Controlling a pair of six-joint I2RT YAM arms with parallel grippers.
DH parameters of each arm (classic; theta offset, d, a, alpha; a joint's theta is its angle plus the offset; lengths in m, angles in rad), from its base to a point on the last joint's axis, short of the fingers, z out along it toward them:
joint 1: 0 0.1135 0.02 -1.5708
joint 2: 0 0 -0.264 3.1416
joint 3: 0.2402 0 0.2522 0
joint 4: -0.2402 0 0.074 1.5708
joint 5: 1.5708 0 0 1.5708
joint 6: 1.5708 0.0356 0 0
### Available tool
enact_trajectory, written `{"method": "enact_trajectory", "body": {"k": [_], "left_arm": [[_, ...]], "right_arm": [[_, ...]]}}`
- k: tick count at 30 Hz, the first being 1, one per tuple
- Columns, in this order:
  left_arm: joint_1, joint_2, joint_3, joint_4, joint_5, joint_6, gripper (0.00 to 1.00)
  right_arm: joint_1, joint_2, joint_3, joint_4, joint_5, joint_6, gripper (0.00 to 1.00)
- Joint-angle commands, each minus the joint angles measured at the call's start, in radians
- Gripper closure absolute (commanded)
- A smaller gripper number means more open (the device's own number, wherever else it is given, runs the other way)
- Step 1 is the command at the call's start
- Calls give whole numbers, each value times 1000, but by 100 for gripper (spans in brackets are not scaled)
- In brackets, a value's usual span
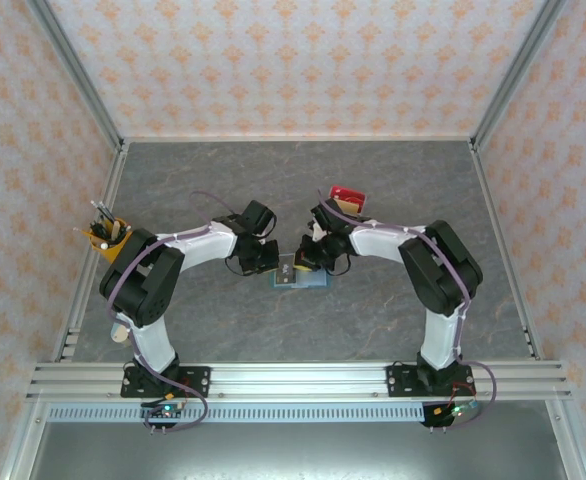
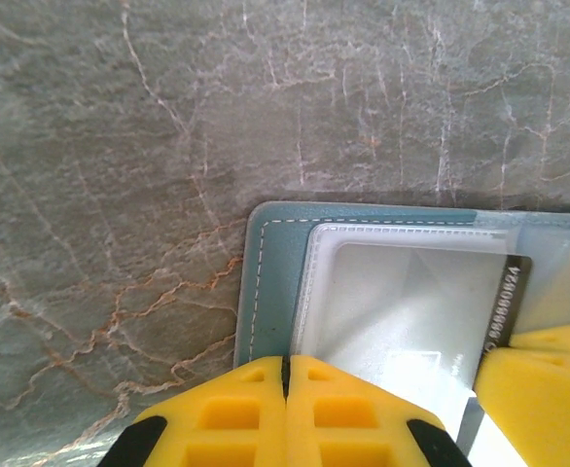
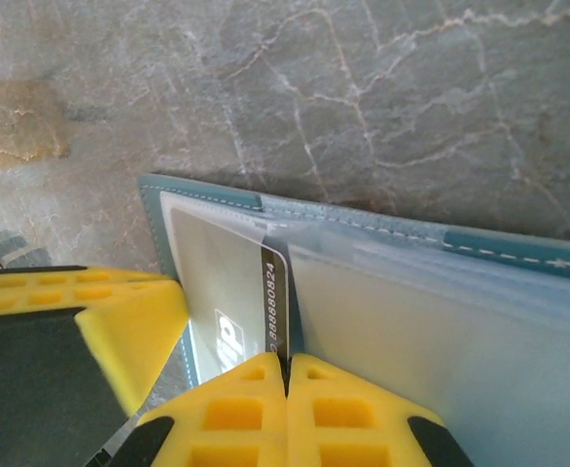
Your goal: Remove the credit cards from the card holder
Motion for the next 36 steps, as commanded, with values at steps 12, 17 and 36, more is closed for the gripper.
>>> {"method": "enact_trajectory", "body": {"k": [12, 17, 36], "left_arm": [[-7, -101, 18, -64, -31, 7, 85], [-7, -114, -3, -9, 16, -14, 86], [-40, 58, -5, -12, 2, -33, 98]], "right_arm": [[-12, -104, -68, -59, 48, -22, 100], [-14, -95, -64, -55, 46, -18, 100], [-19, -46, -78, 76, -76, 35, 93]]}}
